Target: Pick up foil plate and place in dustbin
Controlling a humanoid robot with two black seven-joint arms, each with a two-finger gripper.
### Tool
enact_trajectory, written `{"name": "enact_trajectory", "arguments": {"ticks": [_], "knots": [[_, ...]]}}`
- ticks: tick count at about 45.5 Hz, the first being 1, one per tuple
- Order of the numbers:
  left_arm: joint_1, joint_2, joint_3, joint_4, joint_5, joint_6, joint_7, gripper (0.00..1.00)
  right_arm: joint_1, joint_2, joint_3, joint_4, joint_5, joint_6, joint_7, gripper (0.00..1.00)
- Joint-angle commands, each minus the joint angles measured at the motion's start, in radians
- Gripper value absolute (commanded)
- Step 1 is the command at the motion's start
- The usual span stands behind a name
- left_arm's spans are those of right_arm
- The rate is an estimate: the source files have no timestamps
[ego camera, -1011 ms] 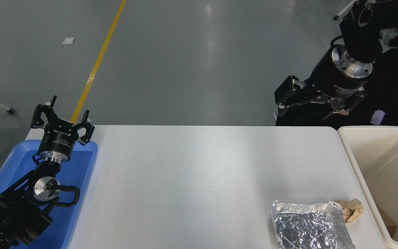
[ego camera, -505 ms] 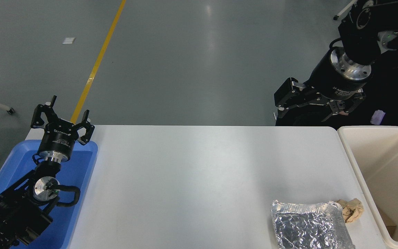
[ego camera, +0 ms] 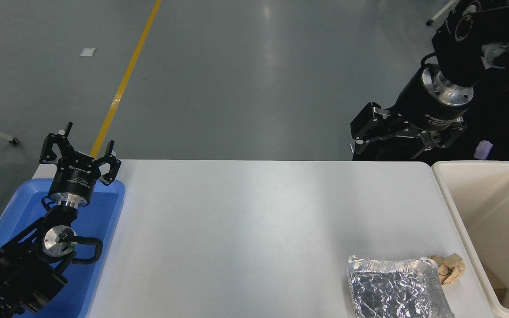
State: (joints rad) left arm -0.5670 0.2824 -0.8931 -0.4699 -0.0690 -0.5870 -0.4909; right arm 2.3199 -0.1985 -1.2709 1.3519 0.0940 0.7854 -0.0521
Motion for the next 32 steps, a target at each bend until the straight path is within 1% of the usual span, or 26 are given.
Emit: {"name": "enact_trajectory", "arguments": {"ticks": [1, 12, 17, 21, 24, 32], "knots": [[0.001, 0.001, 0.000, 0.000, 0.000, 0.001, 0.000, 0.99, -0.024, -0.006, 0.005, 0.004, 0.000, 0.000, 0.000, 1.00], [0.001, 0.000, 0.000, 0.000, 0.000, 0.003, 0.000, 0.99, -0.085, -0.010, 0.015, 0.007, -0.026, 0.000, -0.002, 1.00], [0.001, 0.000, 0.000, -0.001, 0.000, 0.003, 0.000, 0.99, -0.111, -0.012, 0.016, 0.009, -0.057, 0.000, -0.002, 1.00], [0.001, 0.000, 0.000, -0.001, 0.000, 0.004, 0.000, 0.99, -0.126, -0.035, 0.015, 0.012, -0.063, 0.000, -0.003, 1.00], [0.001, 0.000, 0.000, 0.000, 0.000, 0.006, 0.000, 0.99, -0.148, -0.053, 0.015, 0.021, -0.102, 0.000, -0.003, 1.00], [0.001, 0.000, 0.000, 0.000, 0.000, 0.006, 0.000, 0.99, -0.241, -0.073, 0.016, 0.023, -0.266, 0.000, -0.005, 1.00]]}}
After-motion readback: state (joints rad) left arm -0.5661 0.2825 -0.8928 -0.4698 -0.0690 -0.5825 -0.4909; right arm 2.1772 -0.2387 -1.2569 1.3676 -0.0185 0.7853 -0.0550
